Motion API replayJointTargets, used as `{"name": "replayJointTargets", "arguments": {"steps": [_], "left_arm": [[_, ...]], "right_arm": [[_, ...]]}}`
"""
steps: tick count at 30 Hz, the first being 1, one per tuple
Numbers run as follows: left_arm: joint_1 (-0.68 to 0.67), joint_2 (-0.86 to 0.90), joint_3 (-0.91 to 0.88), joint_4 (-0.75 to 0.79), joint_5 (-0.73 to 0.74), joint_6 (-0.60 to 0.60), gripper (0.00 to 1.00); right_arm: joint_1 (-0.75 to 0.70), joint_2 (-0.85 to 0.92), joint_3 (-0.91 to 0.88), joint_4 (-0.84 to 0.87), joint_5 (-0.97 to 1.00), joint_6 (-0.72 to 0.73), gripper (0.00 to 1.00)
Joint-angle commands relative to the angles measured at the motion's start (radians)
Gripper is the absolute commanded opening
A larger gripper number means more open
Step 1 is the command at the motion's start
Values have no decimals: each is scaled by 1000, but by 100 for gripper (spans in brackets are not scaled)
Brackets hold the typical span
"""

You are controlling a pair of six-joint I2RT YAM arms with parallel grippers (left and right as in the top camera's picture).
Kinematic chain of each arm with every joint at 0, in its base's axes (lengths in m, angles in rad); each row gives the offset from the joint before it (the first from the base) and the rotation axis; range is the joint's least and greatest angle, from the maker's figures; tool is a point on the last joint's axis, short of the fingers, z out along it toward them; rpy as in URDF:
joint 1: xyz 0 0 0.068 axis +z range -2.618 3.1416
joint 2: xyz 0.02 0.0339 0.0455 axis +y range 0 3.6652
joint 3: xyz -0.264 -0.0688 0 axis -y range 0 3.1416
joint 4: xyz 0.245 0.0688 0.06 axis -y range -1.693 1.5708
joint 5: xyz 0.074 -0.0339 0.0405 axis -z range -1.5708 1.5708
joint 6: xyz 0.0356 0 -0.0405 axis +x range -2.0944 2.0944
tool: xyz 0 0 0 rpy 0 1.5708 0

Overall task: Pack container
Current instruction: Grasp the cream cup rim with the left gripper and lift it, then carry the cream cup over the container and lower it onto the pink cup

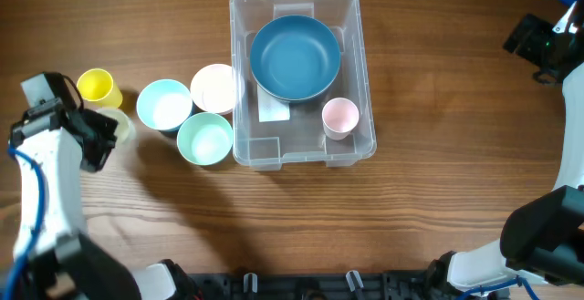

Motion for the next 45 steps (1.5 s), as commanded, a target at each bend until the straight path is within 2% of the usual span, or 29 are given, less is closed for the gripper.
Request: {"name": "replayJointTargets", "arguments": {"steps": [1,6,10,13,14,21,26,31,36,45], "left_arm": [[-73,-152,42,19,172,-2,4],[-256,-283,44,254,442,86,4],[-465,-313,44,387,475,97,4],[-624,-296,44,442,441,104,4],[-770,-258,44,472,364,124,4],[-1033,-108,44,495,151,227,4],[-1105,0,76,481,74,263,4],[-1107,69,180,371,56,342,4],[-1108,93,275,257,-45,367,4],[-1124,109,288,251,-51,396,4]], "right_arm": [[2,-16,4,2,-12,14,100],[2,-16,4,2,-12,14,100],[2,-16,4,2,-12,15,100],[2,-16,4,2,-12,14,100],[2,-16,4,2,-12,14,100],[2,-16,4,2,-12,14,100],[2,-16,4,2,-12,14,100],[2,-16,4,2,-12,14,100],[2,-16,4,2,-12,14,100],[2,-16,4,2,-12,14,100]]}}
